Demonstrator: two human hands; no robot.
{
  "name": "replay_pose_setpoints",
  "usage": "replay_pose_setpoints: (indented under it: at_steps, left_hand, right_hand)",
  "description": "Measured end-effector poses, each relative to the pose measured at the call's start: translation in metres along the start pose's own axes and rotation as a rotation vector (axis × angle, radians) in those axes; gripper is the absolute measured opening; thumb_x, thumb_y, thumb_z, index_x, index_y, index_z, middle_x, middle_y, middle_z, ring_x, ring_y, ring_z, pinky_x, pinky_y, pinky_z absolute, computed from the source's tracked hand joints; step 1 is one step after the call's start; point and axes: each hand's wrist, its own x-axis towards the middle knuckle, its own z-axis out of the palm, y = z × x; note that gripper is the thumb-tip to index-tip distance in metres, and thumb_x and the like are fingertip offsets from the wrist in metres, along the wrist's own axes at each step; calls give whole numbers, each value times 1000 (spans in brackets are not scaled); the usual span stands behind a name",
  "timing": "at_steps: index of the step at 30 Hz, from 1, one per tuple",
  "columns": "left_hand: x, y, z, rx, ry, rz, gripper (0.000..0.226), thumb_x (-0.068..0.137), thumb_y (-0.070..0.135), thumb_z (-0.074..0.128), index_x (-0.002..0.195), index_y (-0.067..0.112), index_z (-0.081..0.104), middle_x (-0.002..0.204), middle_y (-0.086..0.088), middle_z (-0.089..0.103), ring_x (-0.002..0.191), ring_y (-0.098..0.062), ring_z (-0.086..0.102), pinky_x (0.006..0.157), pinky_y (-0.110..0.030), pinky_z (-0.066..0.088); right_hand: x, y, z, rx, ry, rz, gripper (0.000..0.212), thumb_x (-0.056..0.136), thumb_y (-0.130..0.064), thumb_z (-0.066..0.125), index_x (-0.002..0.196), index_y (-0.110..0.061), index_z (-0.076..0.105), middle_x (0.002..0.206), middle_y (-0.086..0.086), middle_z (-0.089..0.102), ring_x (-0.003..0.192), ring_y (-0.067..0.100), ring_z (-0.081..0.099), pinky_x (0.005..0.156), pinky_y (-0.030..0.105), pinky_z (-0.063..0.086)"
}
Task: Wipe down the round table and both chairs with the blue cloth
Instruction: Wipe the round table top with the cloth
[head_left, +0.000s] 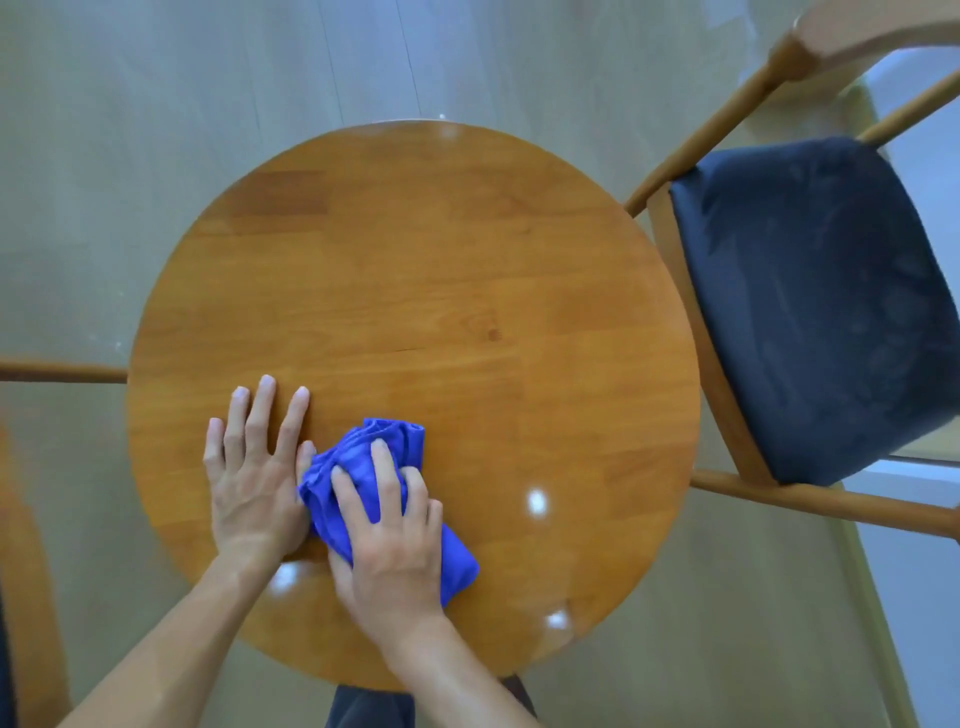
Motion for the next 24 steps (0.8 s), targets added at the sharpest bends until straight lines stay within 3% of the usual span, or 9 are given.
replay_pose_setpoints:
  at_steps: [6,8,11,13,15,18,20,22,24]
  left_hand:
    - [-1,0,0,-2,-8,-16,55,93,34,31,145,18,40,157,-9,27,145,-30,21,117,-50,13]
    - [0,1,-2,-3,-28,-25,56,93,35,30,145,18,39,157,-9,26,146,-29,20,118,-49,11]
    - [0,4,-3,3,-43,-28,56,93,35,29,146,17,39,157,-10,26,146,-30,20,118,-50,11]
    - [0,5,-3,16,-38,-23,56,93,34,29,146,17,38,157,-11,27,145,-31,21,117,-51,13]
    - [0,5,-3,11,-38,-24,56,93,34,30,146,16,38,156,-11,27,145,-31,21,117,-51,13]
    - [1,4,-2,1,-36,-24,57,92,34,30,145,16,40,156,-12,28,144,-32,23,116,-52,14]
    - [-1,2,0,0,-30,-14,57,91,34,31,143,14,42,155,-13,30,143,-34,25,115,-53,16]
    - [-2,-2,4,2,-19,-7,57,91,34,29,143,15,44,155,-12,29,143,-33,25,116,-52,15]
    - [-1,-4,6,-2,-21,-34,58,92,37,27,143,17,43,157,-8,26,145,-31,22,117,-49,12]
  right_hand:
    - [-16,82,-24,-61,-5,-176,57,72,-27,68,128,-29,57,147,11,42,115,34,53,84,42,45]
    - [-10,126,-41,-144,44,-74,57,72,-28,69,128,-26,59,146,14,43,116,37,52,85,45,45]
    - [23,171,-62,-207,168,283,50,77,-25,73,126,-18,62,143,18,44,112,40,53,84,48,48]
    - [53,169,-62,-193,248,460,49,77,-24,75,124,-15,63,142,19,45,108,41,53,82,47,47]
    - [81,139,-52,-184,288,495,51,76,-31,74,124,-17,63,141,19,46,109,41,54,79,45,47]
    - [87,66,-22,-135,246,322,57,77,-49,63,128,-24,59,147,14,41,119,38,51,84,44,46]
    - [55,28,-4,-76,154,54,56,81,-51,56,132,-28,53,152,12,35,125,37,47,91,44,45]
    - [11,33,1,-26,82,-183,49,86,-47,54,132,-30,52,153,10,34,128,35,46,93,44,45]
    - [-23,87,-16,-68,75,-306,45,88,-44,55,131,-31,54,151,10,37,128,33,47,93,43,46]
